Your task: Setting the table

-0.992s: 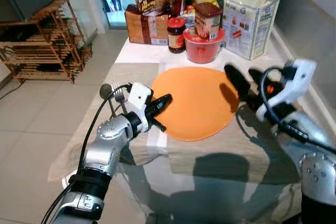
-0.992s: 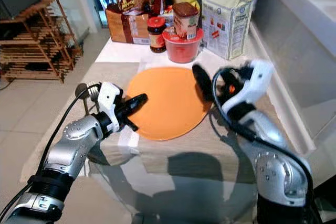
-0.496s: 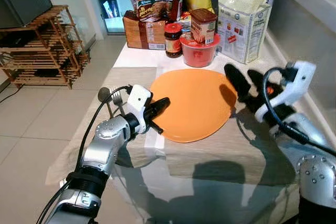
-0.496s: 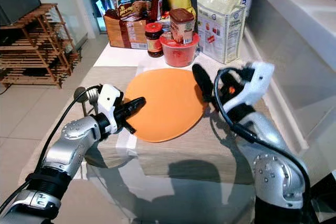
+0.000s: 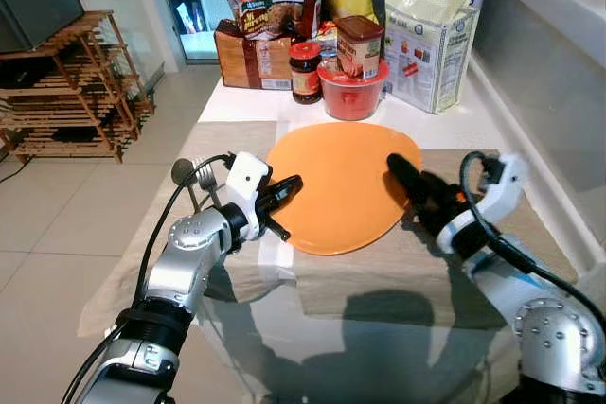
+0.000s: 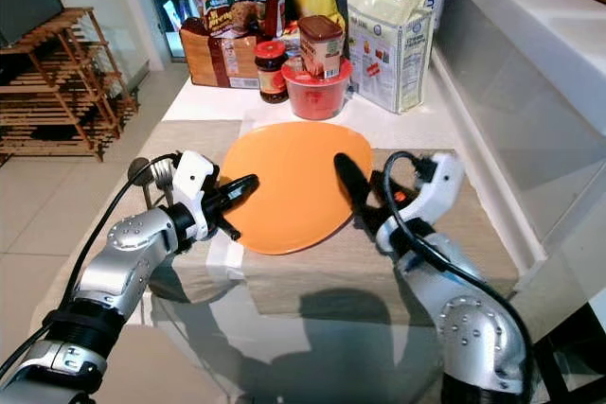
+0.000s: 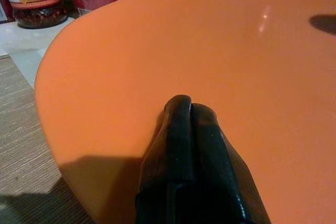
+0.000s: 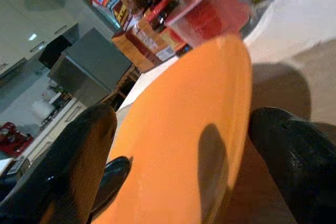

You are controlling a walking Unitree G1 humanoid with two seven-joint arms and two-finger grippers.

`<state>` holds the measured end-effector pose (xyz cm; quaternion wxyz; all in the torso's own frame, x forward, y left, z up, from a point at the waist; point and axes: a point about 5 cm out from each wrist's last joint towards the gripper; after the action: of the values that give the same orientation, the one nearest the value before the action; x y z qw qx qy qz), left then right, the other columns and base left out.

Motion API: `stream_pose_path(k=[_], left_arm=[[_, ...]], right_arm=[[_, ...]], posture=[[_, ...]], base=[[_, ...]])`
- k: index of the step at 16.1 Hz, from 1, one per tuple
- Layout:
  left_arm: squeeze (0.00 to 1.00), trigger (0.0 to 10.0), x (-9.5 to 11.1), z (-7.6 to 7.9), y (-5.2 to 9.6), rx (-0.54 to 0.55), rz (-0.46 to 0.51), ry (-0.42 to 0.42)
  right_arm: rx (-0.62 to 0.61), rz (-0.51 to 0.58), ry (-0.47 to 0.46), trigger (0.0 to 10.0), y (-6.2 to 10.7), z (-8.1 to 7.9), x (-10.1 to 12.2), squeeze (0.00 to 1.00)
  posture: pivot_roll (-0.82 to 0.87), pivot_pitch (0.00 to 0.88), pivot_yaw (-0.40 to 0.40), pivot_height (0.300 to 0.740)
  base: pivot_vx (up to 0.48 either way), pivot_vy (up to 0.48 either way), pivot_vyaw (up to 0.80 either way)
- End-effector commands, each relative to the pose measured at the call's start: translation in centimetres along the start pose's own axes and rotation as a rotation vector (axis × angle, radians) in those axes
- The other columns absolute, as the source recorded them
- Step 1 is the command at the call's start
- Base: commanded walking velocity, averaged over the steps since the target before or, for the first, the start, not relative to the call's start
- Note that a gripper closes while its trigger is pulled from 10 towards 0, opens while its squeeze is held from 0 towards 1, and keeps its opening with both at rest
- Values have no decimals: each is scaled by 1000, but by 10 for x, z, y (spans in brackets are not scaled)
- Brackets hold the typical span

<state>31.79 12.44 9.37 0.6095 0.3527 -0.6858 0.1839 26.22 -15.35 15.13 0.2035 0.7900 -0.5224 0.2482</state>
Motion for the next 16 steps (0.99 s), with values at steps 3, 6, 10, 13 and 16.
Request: stream_pose_path(k=[3, 6, 10, 13, 16], left_arm=[[0, 10000, -111, 51, 43, -124, -510, 190], [0, 10000, -110, 52, 42, -130, -505, 192], [0, 10000, -108, 51, 42, -132, -500, 193], [0, 10000, -107, 51, 41, -132, -496, 193], [0, 10000, -107, 51, 41, -132, -495, 195]], right_arm=[[36, -49, -21, 10000, -14, -3, -10, 0], [36, -54, -42, 10000, -27, -2, -13, 0], [41, -48, -37, 10000, -48, -2, -16, 0], [49, -62, -36, 10000, -67, -5, -24, 0], [0, -101, -14, 5843, -72, 0, -37, 0]], posture=[[-80, 13, 48, 740], [-71, 10, 48, 740], [-66, 11, 53, 740], [-57, 9, 51, 740], [-55, 12, 52, 740]], base=[[0, 0, 0], [0, 0, 0], [0, 0, 0], [0, 0, 0], [0, 0, 0]])
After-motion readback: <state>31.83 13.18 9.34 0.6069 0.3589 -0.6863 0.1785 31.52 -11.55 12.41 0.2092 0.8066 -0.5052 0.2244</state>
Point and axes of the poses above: a point about 5 cm out from each wrist's last joint towards the gripper, its own y axis pointing back from the gripper into the wrist, its own x axis along the axis of the wrist's last joint, z = x × y, and after that the axes turned 13 degrees about -y, right-handed
